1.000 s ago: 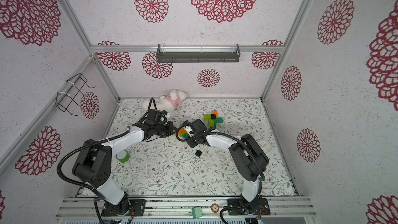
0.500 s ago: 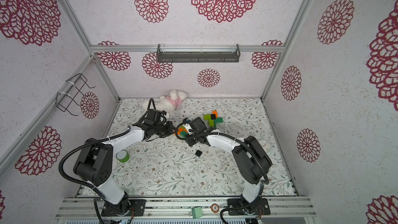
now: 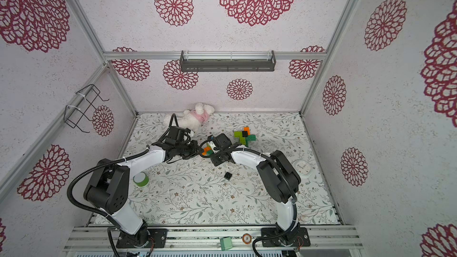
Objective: Assemble a small pinwheel with lego
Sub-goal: Assemble the lego brick with the lego brick.
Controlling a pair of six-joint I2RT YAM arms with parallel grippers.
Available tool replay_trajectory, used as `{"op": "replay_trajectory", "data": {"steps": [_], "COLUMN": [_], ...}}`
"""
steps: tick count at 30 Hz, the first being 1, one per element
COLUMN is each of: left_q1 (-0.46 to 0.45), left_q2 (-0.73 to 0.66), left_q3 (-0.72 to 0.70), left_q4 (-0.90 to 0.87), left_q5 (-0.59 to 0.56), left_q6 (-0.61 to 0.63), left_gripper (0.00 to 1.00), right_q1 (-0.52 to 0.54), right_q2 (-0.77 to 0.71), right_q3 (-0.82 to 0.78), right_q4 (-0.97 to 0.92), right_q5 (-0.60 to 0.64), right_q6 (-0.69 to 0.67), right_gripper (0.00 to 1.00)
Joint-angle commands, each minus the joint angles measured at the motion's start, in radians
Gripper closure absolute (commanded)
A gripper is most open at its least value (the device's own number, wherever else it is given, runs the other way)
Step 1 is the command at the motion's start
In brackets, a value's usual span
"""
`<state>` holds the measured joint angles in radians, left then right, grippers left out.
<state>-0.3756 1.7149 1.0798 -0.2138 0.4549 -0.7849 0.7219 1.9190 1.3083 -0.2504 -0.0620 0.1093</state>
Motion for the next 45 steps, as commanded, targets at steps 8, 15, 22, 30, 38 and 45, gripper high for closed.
{"op": "replay_trajectory", "data": {"steps": [8, 15, 22, 30, 38, 45], "left_q1": [0.012, 0.007, -0.002, -0.035, -0.043, -0.054], "left_q2": [-0.012, 0.002, 0.021, 0.087, 0.157, 0.21], "left_q3": [0.004, 0.009, 0.033, 0.076, 0.095, 0.107], "left_q4": [-0.004, -0.001, -0.023, -0.021, 0.097, 0.157], "left_q5": [0.014, 0.024, 0.035, 0.058, 0.085, 0.093], "left_q6": [0.027, 0.029, 0.043, 0.043, -0.052, -0.101], "left_gripper": [0.93, 0.93, 0.93, 0.93, 0.93, 0.93], "right_q1": [0.0, 0.0, 0.001, 0.001, 0.001, 0.001], "right_q2": [-0.004, -0.003, 0.014, 0.007, -0.012, -0.017], "right_q3": [0.037, 0.008, 0.011, -0.011, -0.054, -0.068], "right_q4": [-0.03, 0.005, -0.009, -0.004, 0.06, 0.074], "right_q5": [0.061, 0.068, 0.097, 0.135, 0.154, 0.144], "right_q6": [0.03, 0.042, 0.035, 0.045, 0.087, 0.105], "right_gripper": [0.77, 0.77, 0.78, 0.78, 0.78, 0.78]}}
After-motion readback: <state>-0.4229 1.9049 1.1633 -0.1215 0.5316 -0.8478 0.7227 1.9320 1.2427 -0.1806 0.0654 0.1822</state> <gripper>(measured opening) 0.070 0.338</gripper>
